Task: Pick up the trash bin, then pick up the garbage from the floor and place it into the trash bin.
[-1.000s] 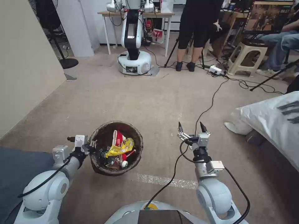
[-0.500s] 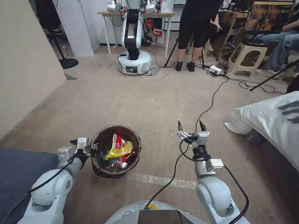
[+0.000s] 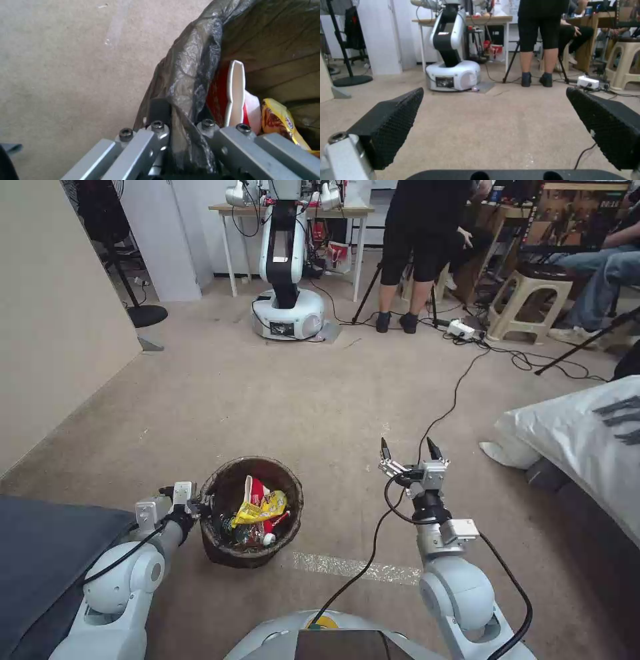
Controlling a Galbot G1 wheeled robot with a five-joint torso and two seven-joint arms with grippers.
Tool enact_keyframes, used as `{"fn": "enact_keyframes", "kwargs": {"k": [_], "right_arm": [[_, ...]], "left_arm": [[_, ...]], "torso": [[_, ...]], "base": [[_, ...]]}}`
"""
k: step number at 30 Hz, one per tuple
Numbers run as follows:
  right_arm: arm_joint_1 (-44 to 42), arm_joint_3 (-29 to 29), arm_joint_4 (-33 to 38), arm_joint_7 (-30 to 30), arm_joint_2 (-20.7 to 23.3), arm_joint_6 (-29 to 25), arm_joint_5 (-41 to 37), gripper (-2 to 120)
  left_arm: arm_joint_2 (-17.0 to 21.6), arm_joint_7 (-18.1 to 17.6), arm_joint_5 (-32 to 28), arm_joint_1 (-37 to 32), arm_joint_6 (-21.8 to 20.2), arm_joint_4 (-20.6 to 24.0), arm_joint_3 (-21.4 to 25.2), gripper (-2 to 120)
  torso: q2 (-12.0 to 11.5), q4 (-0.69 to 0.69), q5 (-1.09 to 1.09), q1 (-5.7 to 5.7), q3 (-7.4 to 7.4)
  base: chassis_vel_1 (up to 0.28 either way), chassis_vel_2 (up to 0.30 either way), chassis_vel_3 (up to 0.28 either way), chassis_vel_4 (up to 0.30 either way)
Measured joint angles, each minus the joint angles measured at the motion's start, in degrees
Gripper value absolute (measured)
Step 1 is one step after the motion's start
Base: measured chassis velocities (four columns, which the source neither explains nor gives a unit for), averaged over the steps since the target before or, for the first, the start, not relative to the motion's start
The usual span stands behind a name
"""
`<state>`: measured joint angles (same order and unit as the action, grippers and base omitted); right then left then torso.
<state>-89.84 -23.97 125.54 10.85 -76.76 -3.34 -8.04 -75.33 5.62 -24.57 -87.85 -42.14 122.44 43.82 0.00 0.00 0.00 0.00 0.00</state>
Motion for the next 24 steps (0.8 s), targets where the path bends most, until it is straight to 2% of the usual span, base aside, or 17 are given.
{"fn": "enact_keyframes", "kwargs": {"k": [24], "right_arm": [[-0.2,-0.4,-0.3,0.0,-0.2,-0.5,-0.1,100]], "left_arm": [[-0.9,0.5,0.2,1.3,0.0,-4.4,-1.8,3]], "torso": [[0.0,0.0,0.0,0.0,0.0]], "base": [[0.0,0.0,0.0,0.0]]}}
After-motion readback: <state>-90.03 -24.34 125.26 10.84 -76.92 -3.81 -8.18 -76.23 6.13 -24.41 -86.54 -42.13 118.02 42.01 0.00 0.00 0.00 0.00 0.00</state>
